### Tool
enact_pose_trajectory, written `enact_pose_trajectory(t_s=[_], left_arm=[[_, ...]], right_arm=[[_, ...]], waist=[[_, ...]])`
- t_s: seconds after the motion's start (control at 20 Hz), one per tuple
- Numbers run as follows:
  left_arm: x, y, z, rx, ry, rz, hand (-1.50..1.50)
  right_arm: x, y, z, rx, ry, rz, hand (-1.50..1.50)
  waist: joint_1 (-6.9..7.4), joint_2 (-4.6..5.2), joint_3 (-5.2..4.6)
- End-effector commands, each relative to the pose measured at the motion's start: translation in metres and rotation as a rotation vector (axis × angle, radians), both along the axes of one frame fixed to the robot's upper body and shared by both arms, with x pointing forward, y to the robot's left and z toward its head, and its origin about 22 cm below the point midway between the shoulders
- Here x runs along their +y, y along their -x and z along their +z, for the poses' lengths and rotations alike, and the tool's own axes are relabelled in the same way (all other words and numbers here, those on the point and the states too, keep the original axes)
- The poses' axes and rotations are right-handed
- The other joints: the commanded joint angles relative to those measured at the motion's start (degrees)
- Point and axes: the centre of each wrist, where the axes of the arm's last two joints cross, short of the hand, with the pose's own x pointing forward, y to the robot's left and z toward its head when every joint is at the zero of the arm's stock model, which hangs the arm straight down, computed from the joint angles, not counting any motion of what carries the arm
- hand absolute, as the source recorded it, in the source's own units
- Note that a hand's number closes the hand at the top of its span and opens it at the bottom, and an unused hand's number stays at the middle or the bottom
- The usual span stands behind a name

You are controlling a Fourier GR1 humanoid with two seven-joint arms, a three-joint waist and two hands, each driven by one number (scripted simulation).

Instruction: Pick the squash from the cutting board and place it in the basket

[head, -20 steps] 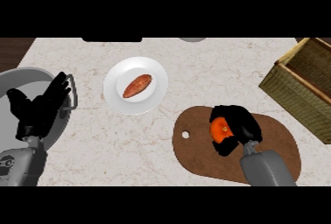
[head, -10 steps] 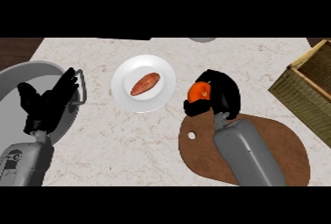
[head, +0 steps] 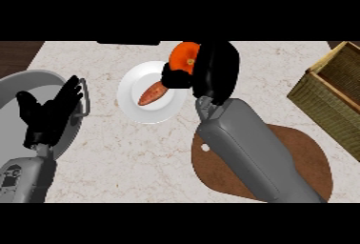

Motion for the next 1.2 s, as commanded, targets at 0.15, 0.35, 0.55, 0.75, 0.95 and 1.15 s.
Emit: enact_pose_trajectory(t_s=[0.15, 0.35, 0.55, 0.75, 0.95, 1.15], left_arm=[[0.013, 0.003, 0.003, -0.01, -0.017, 0.031, 0.0], [0.004, 0.003, 0.006, 0.004, -0.002, 0.038, 0.0], [-0.003, 0.02, -0.013, -0.005, -0.008, 0.021, 0.0], [0.019, 0.013, -0.003, -0.008, -0.006, 0.03, 0.0], [0.015, 0.015, -0.006, -0.003, -0.008, 0.034, 0.0], [0.01, 0.011, -0.005, -0.014, 0.009, 0.034, 0.0]], right_arm=[[0.016, -0.007, 0.075, -0.052, -0.052, -0.2, 1.5], [-0.005, -0.03, 0.095, -0.036, 0.013, -0.271, 1.5], [-0.011, -0.047, 0.105, -0.06, 0.019, -0.34, 1.5], [-0.038, -0.06, 0.134, -0.102, 0.036, -0.413, 1.5], [-0.069, -0.075, 0.167, -0.087, 0.055, -0.506, 1.5], [-0.104, -0.091, 0.153, -0.053, 0.141, -0.601, 1.5]], waist=[[-1.84, -0.19, 0.02], [-2.06, -0.03, 0.06], [-1.42, 0.16, 0.04], [-1.78, 0.22, 0.03], [-1.4, 0.27, 0.02], [-1.76, 0.26, 0.03]])
